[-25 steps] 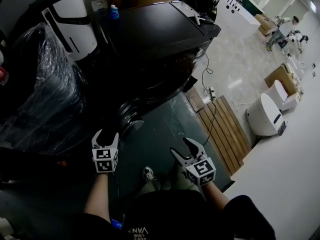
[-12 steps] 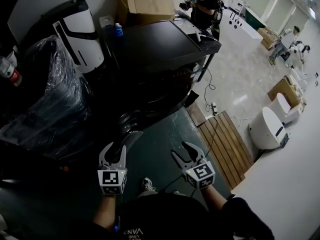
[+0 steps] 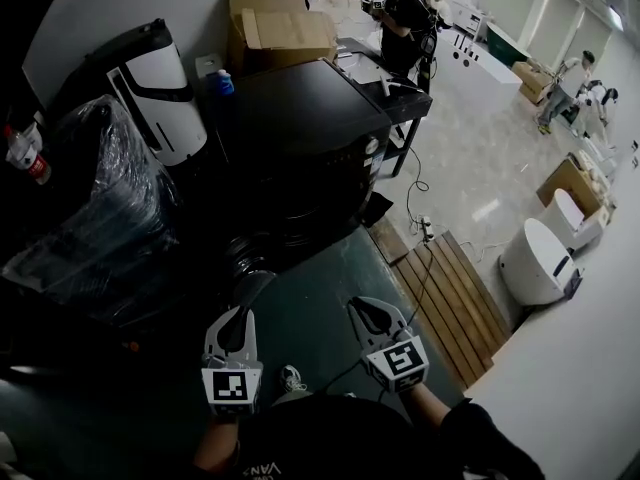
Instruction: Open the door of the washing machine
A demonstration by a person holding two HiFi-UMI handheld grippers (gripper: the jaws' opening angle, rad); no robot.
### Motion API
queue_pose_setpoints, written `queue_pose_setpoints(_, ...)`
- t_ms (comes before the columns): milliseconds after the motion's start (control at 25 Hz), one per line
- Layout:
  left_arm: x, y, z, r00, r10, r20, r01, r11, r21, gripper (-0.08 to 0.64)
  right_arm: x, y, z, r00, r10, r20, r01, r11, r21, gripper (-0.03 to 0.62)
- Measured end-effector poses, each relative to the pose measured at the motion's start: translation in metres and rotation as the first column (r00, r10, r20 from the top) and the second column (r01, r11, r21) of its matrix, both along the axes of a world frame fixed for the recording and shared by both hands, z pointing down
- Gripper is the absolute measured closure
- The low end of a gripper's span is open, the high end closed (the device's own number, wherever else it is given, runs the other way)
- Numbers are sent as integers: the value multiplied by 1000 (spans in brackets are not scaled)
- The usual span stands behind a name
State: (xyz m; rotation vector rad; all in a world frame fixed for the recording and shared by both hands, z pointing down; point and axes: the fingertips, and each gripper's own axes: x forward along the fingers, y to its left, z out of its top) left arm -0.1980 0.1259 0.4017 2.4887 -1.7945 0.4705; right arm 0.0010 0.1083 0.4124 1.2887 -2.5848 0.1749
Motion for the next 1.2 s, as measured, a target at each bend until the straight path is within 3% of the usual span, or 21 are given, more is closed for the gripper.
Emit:
queue_pose_setpoints(160, 22, 16, -5, 999, 19, 29, -19, 1000, -7, 529, 7, 14, -10, 999, -44, 17, 44, 999, 3, 584)
queue_pose_setpoints(680, 75, 73, -20, 1000, -8, 14, 9, 1000, -14, 537, 42, 56, -26, 994, -102, 33, 102, 995, 4, 586)
queue_pose_setpoints(1200, 99, 106, -26, 998, -57, 12, 57, 998, 9, 540, 77, 83, -34, 992, -125, 1, 125, 992, 26, 588)
